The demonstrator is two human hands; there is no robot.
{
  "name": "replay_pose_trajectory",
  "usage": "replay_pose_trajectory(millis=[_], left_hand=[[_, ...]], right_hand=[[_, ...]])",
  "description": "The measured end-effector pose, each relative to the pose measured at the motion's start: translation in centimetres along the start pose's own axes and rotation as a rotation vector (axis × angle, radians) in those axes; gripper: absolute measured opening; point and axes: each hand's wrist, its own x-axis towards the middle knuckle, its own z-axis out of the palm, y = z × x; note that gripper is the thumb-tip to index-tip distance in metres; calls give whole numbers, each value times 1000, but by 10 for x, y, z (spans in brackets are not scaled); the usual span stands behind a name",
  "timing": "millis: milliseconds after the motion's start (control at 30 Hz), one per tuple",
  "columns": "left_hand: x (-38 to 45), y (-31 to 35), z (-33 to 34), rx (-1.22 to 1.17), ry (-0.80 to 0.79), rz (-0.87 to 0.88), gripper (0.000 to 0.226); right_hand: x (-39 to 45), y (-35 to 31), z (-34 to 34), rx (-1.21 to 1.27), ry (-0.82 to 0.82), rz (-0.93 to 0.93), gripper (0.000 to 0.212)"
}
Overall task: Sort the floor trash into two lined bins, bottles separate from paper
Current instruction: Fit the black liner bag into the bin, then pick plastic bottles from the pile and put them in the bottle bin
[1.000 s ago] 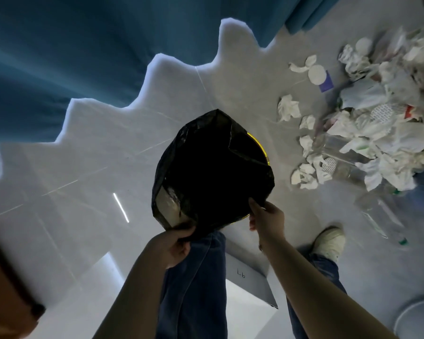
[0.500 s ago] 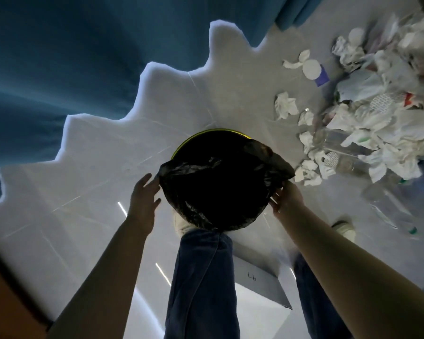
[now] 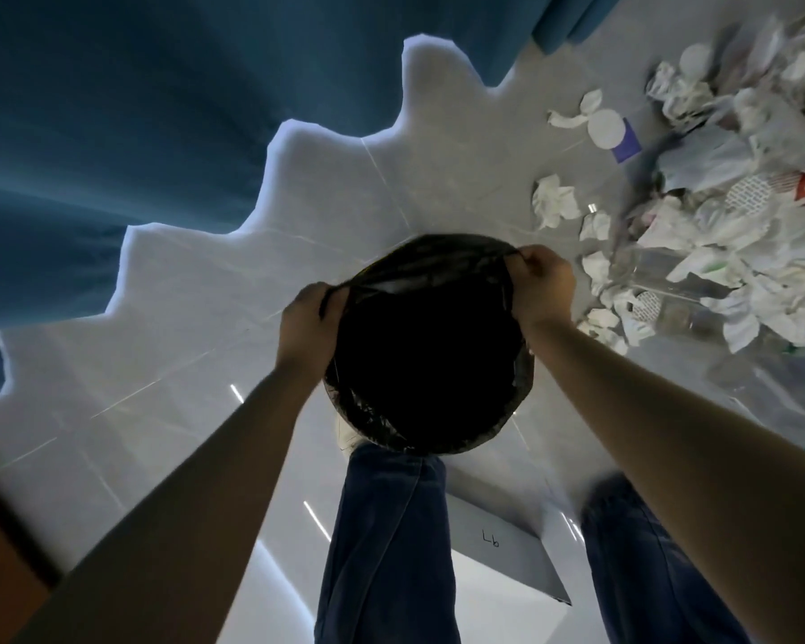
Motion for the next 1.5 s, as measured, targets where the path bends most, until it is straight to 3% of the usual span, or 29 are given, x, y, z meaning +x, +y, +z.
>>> replay_pose_trajectory(millis=[100, 167, 233, 267, 333, 400, 433, 500, 567, 633, 733, 900, 1067, 1200, 1300, 1500], left_hand=[[32, -3, -5, -285, -55, -243, 27], [40, -9, -6, -438, -180, -435, 29], [36, -16, -3, -447, -223, -579, 41], [28, -18, -2, -381, -171, -611, 46], [4, -16, -5, -183, 46, -524, 47], [-33, -3, -11, -12, 235, -197, 41], [-54, 5, -11, 45, 231, 3, 37], [-95, 16, -1, 132, -23, 332, 36], [-131, 22, 25, 285, -390, 436, 48], [-154, 21, 61, 551, -545, 469, 68], [-163, 26, 111, 842, -508, 410, 83], [-150, 48, 164, 1026, -392, 208, 47], [-147, 71, 198, 1262, -255, 262, 49], [-140, 95, 222, 1146, -221, 251, 52], [-142, 112, 234, 905, -267, 183, 49], [-147, 137, 230, 568, -130, 395, 64]], right_hand=[[21, -3, 5, 36, -158, 179, 12], [24, 1, 1, 86, -308, 363, 13], [21, 11, -5, 218, -343, 524, 16], [17, 17, -11, 302, -294, 577, 18], [3, 29, -21, 408, -155, 583, 24], [-18, 41, -33, 353, -66, 490, 29], [-32, 47, -40, 332, -65, 441, 30], [-57, 60, -47, 315, -112, 417, 29], [-72, 76, -53, 335, -144, 450, 27], [-78, 90, -61, 363, -155, 475, 26], [-77, 111, -80, 425, -173, 467, 24], [-64, 140, -120, 466, -224, 398, 24], [-49, 180, -169, 475, -271, 370, 20], [-46, 205, -201, 463, -272, 352, 21], [-44, 220, -219, 477, -231, 363, 22], [-38, 235, -219, 502, -201, 364, 22]])
